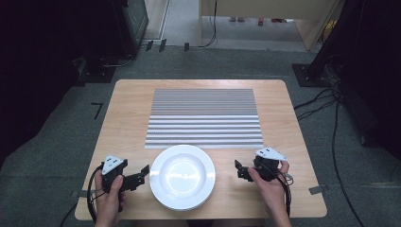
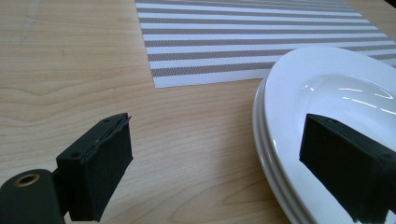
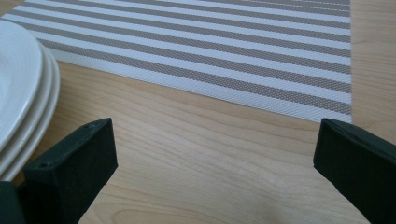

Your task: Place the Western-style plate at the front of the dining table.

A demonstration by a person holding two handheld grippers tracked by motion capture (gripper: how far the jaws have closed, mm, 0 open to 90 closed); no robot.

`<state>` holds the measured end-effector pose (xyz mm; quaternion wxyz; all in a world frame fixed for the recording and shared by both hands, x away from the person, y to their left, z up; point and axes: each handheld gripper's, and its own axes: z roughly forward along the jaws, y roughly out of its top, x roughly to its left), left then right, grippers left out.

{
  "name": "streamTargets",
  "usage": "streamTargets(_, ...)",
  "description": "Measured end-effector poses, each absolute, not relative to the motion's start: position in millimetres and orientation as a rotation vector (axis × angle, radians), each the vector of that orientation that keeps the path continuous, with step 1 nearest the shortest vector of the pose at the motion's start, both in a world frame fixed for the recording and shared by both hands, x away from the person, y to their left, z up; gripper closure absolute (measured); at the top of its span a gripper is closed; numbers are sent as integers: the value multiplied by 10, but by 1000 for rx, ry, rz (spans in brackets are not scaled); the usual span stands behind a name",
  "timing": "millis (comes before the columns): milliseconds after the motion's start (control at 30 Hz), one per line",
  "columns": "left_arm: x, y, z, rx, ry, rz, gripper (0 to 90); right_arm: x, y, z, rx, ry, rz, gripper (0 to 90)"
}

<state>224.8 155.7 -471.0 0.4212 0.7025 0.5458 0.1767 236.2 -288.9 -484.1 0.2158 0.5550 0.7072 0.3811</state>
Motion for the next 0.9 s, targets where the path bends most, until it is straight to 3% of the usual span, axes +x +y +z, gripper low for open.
streamTargets(733,2210,1316,-4677,1777,1343,376,97,2281,-2487,-4850,1487,2014,1173,0)
streamTargets(900,2207,1251,-4682,1802,1356,384,144,2265,-2397,-4862,1490,2032,1192,22)
